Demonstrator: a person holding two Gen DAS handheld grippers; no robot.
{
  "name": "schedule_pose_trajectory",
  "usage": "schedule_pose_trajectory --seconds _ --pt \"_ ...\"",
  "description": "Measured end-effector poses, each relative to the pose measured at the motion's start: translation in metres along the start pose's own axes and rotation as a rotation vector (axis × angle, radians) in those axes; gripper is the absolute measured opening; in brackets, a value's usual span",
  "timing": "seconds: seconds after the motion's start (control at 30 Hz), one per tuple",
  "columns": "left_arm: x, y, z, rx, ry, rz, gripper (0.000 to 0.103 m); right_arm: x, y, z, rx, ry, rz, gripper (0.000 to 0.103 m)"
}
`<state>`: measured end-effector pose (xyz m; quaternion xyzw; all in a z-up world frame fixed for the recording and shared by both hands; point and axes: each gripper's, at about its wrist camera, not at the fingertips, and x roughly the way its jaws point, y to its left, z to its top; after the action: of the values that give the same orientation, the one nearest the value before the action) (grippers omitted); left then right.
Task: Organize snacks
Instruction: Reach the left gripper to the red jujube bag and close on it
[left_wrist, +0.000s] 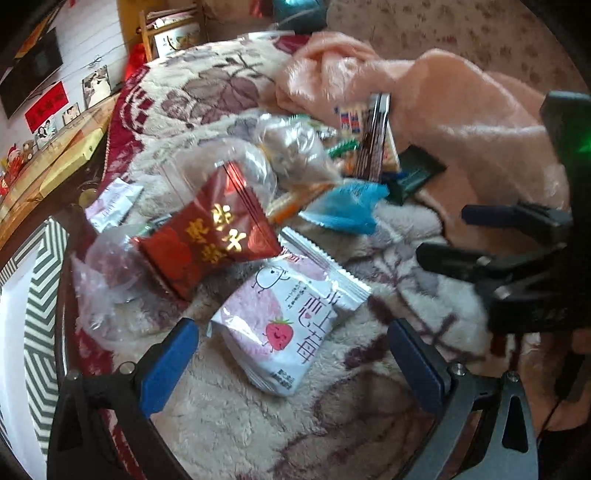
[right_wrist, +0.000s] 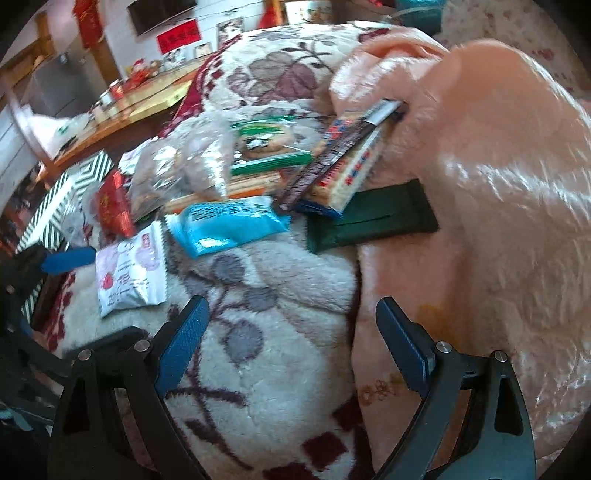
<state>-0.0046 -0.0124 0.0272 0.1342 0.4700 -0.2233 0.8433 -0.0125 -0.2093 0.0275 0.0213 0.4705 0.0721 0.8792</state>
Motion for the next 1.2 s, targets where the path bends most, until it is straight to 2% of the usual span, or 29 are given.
schedule_pose_trajectory --seconds 0.17,0.3,0.37,0.47,0.7,0.83,1.0,1.07,1.13,1.2 --pt "0.004 -0.005 0.006 0.002 -0.005 -0.017 0.103 0.002 0.000 -0.001 0.006 0.008 0.005 0.092" --pt "-0.007 -0.025 -0.002 0.063 -0.010 -0.157 0.103 0.000 0.003 0.001 -0.009 -0.008 0.002 0.092" --pt "-0.015 -0.040 -0.010 0.126 -0.017 -0.193 0.103 0.001 0.001 0.001 -0.005 -0.006 -0.005 0.092" --pt "-0.024 -0.042 -0.015 0.148 -0.033 -0.148 0.103 0.001 -0.002 0.001 0.012 0.000 -0.005 0.092" --pt "-0.036 0.014 0.008 0.020 -0.096 -0.091 0.103 0.002 0.000 0.000 0.001 0.003 0.009 0.092" --pt "-0.023 0.028 0.018 0.114 -0.070 -0.011 0.102 0.002 0.001 -0.001 0.002 0.005 0.010 0.092" --pt "-0.011 0.030 0.028 0.243 -0.033 0.053 0.095 0.004 0.001 -0.002 0.005 0.013 0.014 0.092" --pt "-0.007 0.026 0.030 0.309 -0.025 0.083 0.086 0.005 0.004 -0.002 -0.005 0.019 0.020 0.092" --pt "-0.002 0.024 0.032 0.350 -0.015 0.096 0.083 0.005 0.007 -0.003 -0.018 0.023 0.031 0.092" --pt "0.000 0.023 0.036 0.364 -0.015 0.092 0.070 0.005 0.010 -0.004 -0.025 0.030 0.039 0.092"
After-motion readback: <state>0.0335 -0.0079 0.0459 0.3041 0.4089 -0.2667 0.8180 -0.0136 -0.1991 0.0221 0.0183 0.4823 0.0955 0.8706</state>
